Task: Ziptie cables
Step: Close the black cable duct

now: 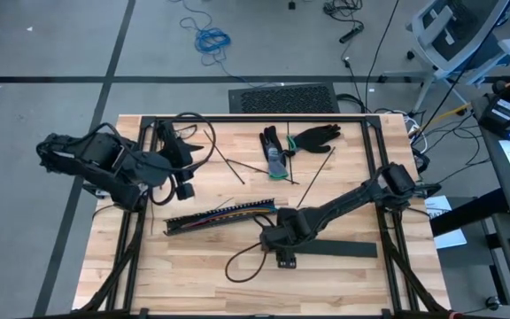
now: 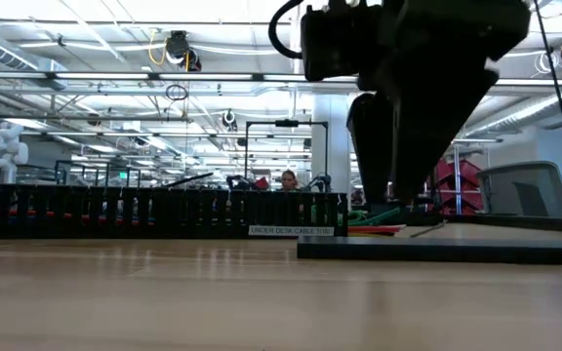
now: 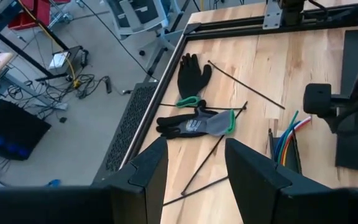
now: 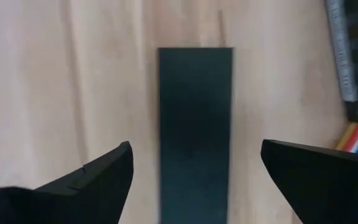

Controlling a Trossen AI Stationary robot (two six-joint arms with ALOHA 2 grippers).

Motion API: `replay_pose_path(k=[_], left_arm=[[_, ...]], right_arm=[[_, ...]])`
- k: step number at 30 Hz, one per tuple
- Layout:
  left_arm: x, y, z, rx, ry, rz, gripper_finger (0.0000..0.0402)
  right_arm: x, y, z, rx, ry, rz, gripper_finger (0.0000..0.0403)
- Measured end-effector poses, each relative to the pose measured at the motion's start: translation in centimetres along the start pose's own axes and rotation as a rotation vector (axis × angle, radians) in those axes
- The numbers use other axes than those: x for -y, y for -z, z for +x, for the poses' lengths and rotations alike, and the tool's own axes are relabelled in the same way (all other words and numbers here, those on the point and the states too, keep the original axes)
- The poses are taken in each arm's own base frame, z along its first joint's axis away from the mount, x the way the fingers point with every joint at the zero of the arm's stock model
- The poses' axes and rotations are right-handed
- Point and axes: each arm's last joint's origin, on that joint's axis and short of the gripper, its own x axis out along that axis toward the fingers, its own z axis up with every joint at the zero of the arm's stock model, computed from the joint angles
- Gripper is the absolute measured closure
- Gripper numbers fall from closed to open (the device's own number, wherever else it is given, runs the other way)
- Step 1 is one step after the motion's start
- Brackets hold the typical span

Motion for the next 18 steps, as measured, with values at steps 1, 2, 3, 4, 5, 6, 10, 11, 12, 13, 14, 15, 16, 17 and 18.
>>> replay_pose_path(k=[1,2,3,4,5,6,10,11,12,13,14,15,16,17,18], left_arm=[[0.0,0.0,0.0,0.001,0.0,-0.001,0.0244],[0.0,0.0,0.0,0.002,0.0,-0.002,0.0244],[0.0,0.0,0.0,0.003,0.0,-0.004,0.0244],[0.0,0.0,0.0,0.003,0.0,-0.003,0.0244],[0.0,0.0,0.0,0.003,0.0,-0.004,0.0244],[0.0,0.0,0.0,0.003,0.0,-0.003,0.0244],[0.0,0.0,0.0,0.003,0.0,-0.003,0.0244],[0.0,0.0,0.0,0.003,0.0,-0.003,0.0244],[0.0,0.0,0.0,0.003,0.0,-0.003,0.0244],[0.0,0.0,0.0,0.003,0.0,-0.003,0.0244],[0.0,0.0,0.0,0.003,0.0,-0.003,0.0244],[0.0,0.0,0.0,0.003,0.0,-0.003,0.0244],[0.0,0.0,0.0,0.003,0.0,-0.003,0.0244],[0.0,0.0,0.0,0.003,0.0,-0.003,0.0244],[0.0,0.0,0.0,0.003,0.0,-0.003,0.0244]], right_arm=[[0.1,0.0,0.2,0.001,0.01,0.008,0.0057],[0.3,0.0,0.5,-0.006,0.013,0.023,0.0057],[0.6,0.0,0.8,-0.015,0.014,0.041,0.0057],[0.9,-0.1,1.0,-0.016,0.01,0.059,0.0057],[1.1,-0.2,1.2,-0.011,0.011,0.068,0.0057],[1.3,-0.2,1.3,-0.007,0.011,0.074,0.0057],[1.7,-0.9,1.4,0.046,-0.005,0.1,0.0057],[1.8,-1.0,1.4,0.053,-0.01,0.113,0.0057],[1.9,-1.0,1.4,0.053,-0.013,0.123,0.0057],[2.1,-1.1,1.6,0.048,-0.009,0.13,0.0057],[2.1,-1.1,1.8,0.046,-0.008,0.135,0.0057],[2.1,-1.1,1.9,0.04,-0.008,0.141,0.0057],[2.1,-1.0,2.0,0.031,-0.017,0.143,0.0057],[2.0,-1.0,2.2,0.027,-0.028,0.145,0.0057],[1.7,-1.0,2.3,0.028,-0.034,0.144,0.0057]])
